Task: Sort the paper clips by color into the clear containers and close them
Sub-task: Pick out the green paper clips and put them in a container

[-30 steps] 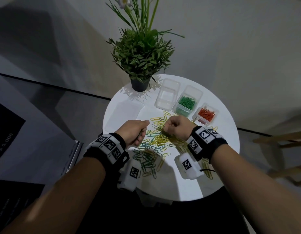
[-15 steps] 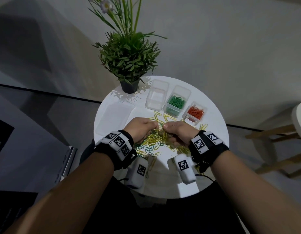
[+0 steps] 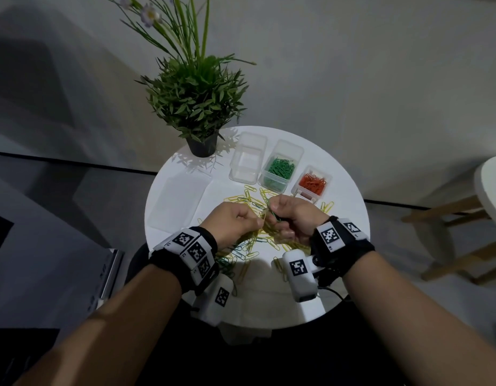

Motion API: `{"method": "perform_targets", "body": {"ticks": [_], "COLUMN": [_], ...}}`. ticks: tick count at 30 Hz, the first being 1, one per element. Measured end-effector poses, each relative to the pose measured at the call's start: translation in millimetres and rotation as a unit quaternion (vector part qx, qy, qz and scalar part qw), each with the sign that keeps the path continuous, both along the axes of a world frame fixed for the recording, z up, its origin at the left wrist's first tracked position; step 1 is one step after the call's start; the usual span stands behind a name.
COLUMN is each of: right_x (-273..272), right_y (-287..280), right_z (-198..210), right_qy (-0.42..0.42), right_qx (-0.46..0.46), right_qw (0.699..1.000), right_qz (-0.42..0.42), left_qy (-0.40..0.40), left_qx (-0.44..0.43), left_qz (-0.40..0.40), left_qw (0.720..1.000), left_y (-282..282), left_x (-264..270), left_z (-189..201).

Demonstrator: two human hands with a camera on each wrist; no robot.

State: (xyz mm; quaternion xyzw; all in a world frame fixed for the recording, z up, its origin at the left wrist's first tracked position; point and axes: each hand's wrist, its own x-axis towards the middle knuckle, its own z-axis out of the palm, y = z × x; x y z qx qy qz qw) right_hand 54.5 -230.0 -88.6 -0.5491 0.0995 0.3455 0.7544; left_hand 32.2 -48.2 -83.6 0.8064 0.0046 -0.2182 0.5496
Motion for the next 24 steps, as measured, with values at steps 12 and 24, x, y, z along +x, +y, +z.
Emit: {"method": "perform_targets", "body": {"ticks": [12,24], "right_x": [13.4,35.4], "right_y": [-2.5,27.9], "right_z": [1.3,4.2], "right_qy": [0.032,-0.253], "right_qx": [-0.086,-0.609], "right_qw": [0.995,0.741], "right_qz": [-0.037,0.124], "left_qy": [-0.117,-0.175], "left_qx": [0.297,0.468], "left_qz": [-0.007,-0.124], "left_qw": [0.948,0.857], "left_y": [15.3,4.2], "left_x": [26.8,61.0], "left_z": [9.2,1.8]}}
